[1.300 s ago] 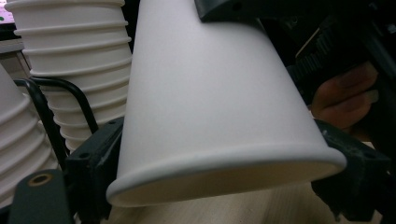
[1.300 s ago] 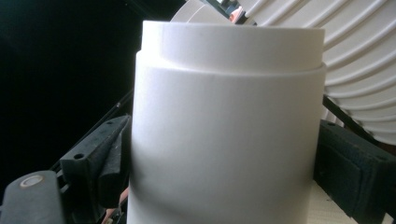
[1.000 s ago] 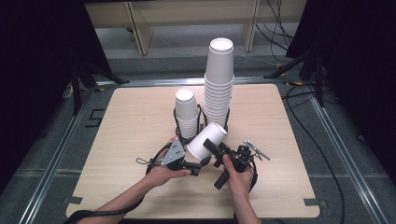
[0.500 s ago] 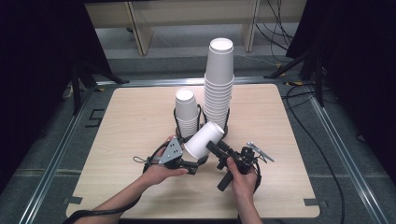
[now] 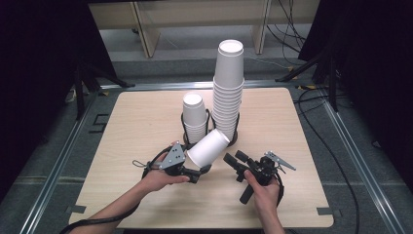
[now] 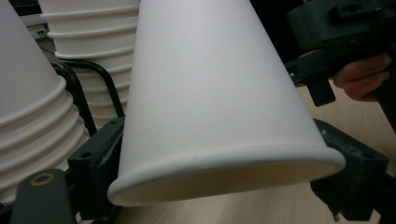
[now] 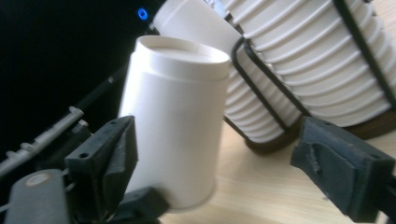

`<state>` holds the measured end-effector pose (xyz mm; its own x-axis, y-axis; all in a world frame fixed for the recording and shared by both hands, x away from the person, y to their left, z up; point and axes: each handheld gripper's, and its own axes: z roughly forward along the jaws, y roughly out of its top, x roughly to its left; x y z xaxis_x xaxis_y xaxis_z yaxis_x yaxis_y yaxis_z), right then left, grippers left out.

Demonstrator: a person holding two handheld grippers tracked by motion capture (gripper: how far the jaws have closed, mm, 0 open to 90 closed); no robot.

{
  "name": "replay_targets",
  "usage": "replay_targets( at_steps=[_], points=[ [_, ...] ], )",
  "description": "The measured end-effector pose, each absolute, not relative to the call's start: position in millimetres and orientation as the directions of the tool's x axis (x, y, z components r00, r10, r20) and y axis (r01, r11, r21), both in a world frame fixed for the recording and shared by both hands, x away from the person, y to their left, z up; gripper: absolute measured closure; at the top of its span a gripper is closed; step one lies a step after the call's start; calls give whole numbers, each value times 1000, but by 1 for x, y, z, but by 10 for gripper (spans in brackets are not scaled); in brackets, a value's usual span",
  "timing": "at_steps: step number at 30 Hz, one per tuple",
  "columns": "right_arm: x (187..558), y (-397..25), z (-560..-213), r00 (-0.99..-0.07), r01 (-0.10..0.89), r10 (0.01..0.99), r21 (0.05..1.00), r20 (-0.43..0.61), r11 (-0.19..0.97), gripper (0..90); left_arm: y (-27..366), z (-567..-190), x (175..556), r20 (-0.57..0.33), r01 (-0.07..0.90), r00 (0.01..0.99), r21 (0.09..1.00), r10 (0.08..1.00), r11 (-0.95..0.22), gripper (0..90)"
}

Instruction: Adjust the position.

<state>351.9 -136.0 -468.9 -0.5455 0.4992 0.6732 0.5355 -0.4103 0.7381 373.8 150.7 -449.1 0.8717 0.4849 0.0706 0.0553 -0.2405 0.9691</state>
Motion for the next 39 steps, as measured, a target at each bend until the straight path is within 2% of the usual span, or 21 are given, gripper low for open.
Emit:
replay_targets(
  at_steps=[1, 3, 6, 8, 9, 20, 29, 35, 36, 38, 39],
  points=[
    [352, -136, -469, -546, 536, 499, 738, 673, -410, 152, 152, -447, 374, 83, 54, 876, 962, 475, -268, 143],
    [353, -140, -468, -526, 533, 562, 762, 639, -368, 159, 153, -446, 374, 82, 58, 881, 959, 466, -277, 142],
    [355, -144, -469, -542, 506, 583, 789, 605, -348, 155, 158, -442, 375, 85, 61, 882, 955, 463, -291, 142],
    [354, -144, -469, -527, 523, 580, 774, 622, -356, 153, 159, -441, 376, 92, 59, 881, 952, 463, -301, 142],
    [355, -146, -471, -548, 501, 594, 800, 589, -331, 151, 161, -441, 376, 89, 64, 880, 951, 466, -304, 142],
    [358, -144, -473, -559, 503, 626, 823, 544, -266, 149, 172, -440, 379, 101, 68, 886, 937, 452, -342, 141],
    [357, -144, -475, -589, 490, 646, 850, 485, -193, 151, 182, -430, 381, 110, 92, 897, 901, 428, -423, 139],
    [356, -144, -473, -616, 475, 655, 870, 438, -136, 154, 187, -425, 380, 72, 145, 901, 880, 428, -453, 138],
    [355, -143, -472, -609, 485, 655, 864, 447, -138, 159, 188, -423, 384, 107, 110, 905, 876, 411, -469, 139],
    [357, -144, -473, -642, 446, 673, 893, 368, -63, 166, 191, -421, 387, 123, 97, 911, 864, 394, -494, 139],
    [357, -144, -473, -642, 446, 673, 893, 368, -63, 166, 191, -421, 387, 123, 97, 911, 864, 394, -494, 139]
  ],
)
